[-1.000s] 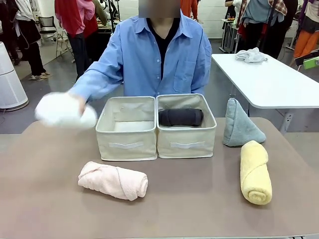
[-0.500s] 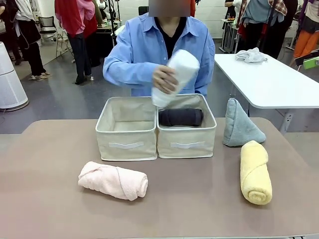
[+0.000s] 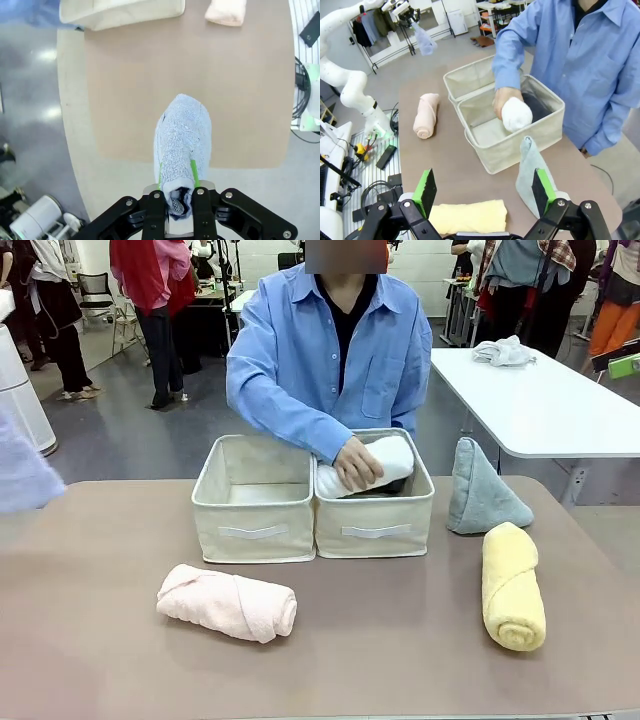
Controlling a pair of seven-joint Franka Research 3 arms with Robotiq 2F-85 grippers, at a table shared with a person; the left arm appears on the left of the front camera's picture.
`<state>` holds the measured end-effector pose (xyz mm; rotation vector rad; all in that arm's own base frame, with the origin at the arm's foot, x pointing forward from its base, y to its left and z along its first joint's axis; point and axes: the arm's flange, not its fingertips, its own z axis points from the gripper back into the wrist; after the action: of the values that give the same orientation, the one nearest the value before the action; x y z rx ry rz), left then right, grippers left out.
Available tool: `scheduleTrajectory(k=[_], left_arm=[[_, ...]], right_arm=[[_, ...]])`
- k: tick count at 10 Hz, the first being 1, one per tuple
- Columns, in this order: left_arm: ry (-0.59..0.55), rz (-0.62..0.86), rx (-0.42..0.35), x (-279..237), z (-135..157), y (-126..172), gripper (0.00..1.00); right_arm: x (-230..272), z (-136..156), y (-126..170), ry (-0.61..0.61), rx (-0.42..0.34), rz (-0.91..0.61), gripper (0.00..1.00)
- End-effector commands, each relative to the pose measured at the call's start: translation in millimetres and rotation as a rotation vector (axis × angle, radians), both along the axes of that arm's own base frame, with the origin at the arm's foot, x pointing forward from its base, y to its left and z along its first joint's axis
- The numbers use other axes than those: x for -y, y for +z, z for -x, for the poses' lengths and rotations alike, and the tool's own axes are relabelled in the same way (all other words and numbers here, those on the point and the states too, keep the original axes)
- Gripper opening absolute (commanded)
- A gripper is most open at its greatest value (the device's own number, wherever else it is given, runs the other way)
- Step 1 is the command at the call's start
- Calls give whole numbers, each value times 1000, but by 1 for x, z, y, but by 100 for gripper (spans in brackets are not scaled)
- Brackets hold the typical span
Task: Sort the towels based on their folding style.
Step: Pick up one triangle-folded towel and place it in the left Fabric basket.
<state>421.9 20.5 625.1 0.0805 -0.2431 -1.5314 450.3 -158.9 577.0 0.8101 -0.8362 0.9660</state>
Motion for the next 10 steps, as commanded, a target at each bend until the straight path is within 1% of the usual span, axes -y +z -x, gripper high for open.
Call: scheduleTrajectory(k=[1, 3, 4, 6, 7, 8, 10], left_arm=[[-14, 23, -57, 19, -38, 7, 0], [-12, 11, -93, 39, -52, 1, 0], [-42, 6, -40, 37, -36, -6, 0], [-42, 6, -40, 37, -36, -6, 0], [-40, -2, -66, 43, -50, -12, 16], [-50, 42, -70, 47, -55, -20, 16], [-79, 27, -67, 69, -47, -23, 16]], right_arm=[[-1, 1, 0, 3, 2, -6, 100], [-1, 1, 0, 3, 2, -6, 100], [-1, 1, 0, 3, 2, -6, 100], [-1, 1, 0, 3, 2, -6, 100], [-1, 1, 0, 3, 2, -6, 100], [-1, 1, 0, 3, 2, -6, 100], [-1, 1, 0, 3, 2, -6, 100]])
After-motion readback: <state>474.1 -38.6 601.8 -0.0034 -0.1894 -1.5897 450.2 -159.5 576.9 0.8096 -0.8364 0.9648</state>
